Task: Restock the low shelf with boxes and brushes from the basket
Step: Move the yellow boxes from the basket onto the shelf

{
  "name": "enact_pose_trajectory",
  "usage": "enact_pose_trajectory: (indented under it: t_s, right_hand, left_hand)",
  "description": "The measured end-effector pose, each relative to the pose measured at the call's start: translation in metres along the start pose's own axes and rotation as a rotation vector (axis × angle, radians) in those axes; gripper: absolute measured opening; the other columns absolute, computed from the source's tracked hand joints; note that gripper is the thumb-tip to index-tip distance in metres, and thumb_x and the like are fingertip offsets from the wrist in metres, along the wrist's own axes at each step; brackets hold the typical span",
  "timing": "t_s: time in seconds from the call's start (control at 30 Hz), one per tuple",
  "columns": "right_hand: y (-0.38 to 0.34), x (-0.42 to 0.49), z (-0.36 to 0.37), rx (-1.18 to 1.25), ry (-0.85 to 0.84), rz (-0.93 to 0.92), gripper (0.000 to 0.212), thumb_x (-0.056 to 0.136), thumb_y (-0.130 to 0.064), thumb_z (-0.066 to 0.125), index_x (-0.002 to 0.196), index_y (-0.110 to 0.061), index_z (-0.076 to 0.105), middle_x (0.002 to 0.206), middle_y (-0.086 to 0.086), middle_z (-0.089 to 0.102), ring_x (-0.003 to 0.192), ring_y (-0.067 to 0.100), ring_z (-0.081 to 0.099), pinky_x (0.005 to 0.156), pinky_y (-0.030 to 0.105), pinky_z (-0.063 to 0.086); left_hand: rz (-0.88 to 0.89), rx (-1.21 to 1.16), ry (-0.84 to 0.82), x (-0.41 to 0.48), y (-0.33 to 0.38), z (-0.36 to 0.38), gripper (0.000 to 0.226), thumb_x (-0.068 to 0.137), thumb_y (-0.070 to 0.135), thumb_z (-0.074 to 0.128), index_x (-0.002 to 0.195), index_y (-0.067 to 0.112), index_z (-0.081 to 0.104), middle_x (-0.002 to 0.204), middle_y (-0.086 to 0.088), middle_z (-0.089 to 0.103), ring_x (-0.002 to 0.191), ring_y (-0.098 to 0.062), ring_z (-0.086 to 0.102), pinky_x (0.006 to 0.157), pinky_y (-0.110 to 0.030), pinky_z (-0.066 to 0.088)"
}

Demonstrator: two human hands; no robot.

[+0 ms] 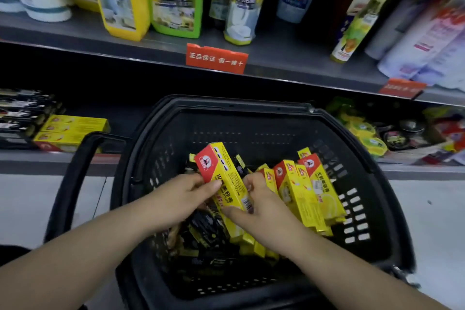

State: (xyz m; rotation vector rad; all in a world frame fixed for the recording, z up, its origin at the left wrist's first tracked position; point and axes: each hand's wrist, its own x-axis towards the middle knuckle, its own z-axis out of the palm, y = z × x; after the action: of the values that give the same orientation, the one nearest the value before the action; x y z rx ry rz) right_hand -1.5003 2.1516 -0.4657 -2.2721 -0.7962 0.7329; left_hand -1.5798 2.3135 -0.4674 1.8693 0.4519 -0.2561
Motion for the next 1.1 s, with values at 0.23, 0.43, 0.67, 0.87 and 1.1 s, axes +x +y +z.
enact_pose_trajectory:
  t_s: [0.23, 0.43, 0.67, 0.87, 1.1]
  right_hand:
    - [-0.009, 0.006, -0.018, 0.969, -0.149, 0.311, 0.019, 0.093, -0.028, 0.054, 0.108, -0.019, 0.062, 0.086, -0.004, 0.074, 0.075, 0.009, 0.070, 0.066, 0.028, 0.057]
    - [0.003, 0.016, -0.030, 0.375, -0.227, 0.280, 0.032, 0.099, -0.034, 0.041, 0.104, -0.014, 0.066, 0.094, 0.003, 0.071, 0.084, 0.014, 0.068, 0.076, 0.034, 0.057]
    - [0.047, 0.036, -0.070, -0.598, 0.015, 0.359, 0.067, 0.085, -0.034, 0.065, 0.141, -0.016, 0.031, 0.145, 0.010, 0.033, 0.126, 0.028, 0.044, 0.094, 0.033, 0.042]
    - [0.066, 0.044, -0.062, -0.672, -0.035, 0.530, 0.101, 0.078, -0.043, 0.071, 0.150, -0.016, 0.005, 0.153, 0.013, 0.007, 0.139, 0.034, 0.022, 0.104, 0.039, 0.037]
    - [0.073, 0.046, -0.041, -0.774, 0.143, 0.344, 0.088, 0.084, -0.024, 0.065, 0.149, -0.027, 0.006, 0.143, 0.016, 0.020, 0.130, 0.036, 0.026, 0.103, 0.044, 0.036]
  left_hand:
    - [-0.124, -0.964, -0.029, 0.022, 0.021, 0.035, 0.057, 0.082, 0.059, 0.040, 0.120, 0.022, 0.060, 0.113, -0.003, 0.070, 0.105, -0.018, 0.066, 0.089, -0.035, 0.049]
    - [-0.176, -0.987, -0.059, 0.029, 0.016, 0.025, 0.057, 0.076, 0.058, 0.048, 0.117, 0.021, 0.062, 0.111, -0.002, 0.071, 0.101, -0.020, 0.068, 0.080, -0.038, 0.052]
    - [-0.291, -0.806, 0.110, 0.033, 0.004, 0.014, 0.039, 0.089, 0.038, 0.056, 0.120, 0.015, 0.054, 0.104, -0.010, 0.069, 0.092, -0.022, 0.067, 0.068, -0.035, 0.050]
    - [-0.353, -0.781, 0.026, 0.033, -0.003, 0.012, 0.030, 0.090, 0.013, 0.050, 0.120, 0.008, 0.052, 0.097, -0.012, 0.058, 0.084, -0.024, 0.056, 0.072, -0.037, 0.047]
    - [-0.331, -0.800, 0.007, 0.028, -0.001, 0.013, 0.029, 0.089, 0.007, 0.056, 0.117, 0.010, 0.058, 0.109, -0.015, 0.067, 0.090, -0.024, 0.065, 0.071, -0.036, 0.050]
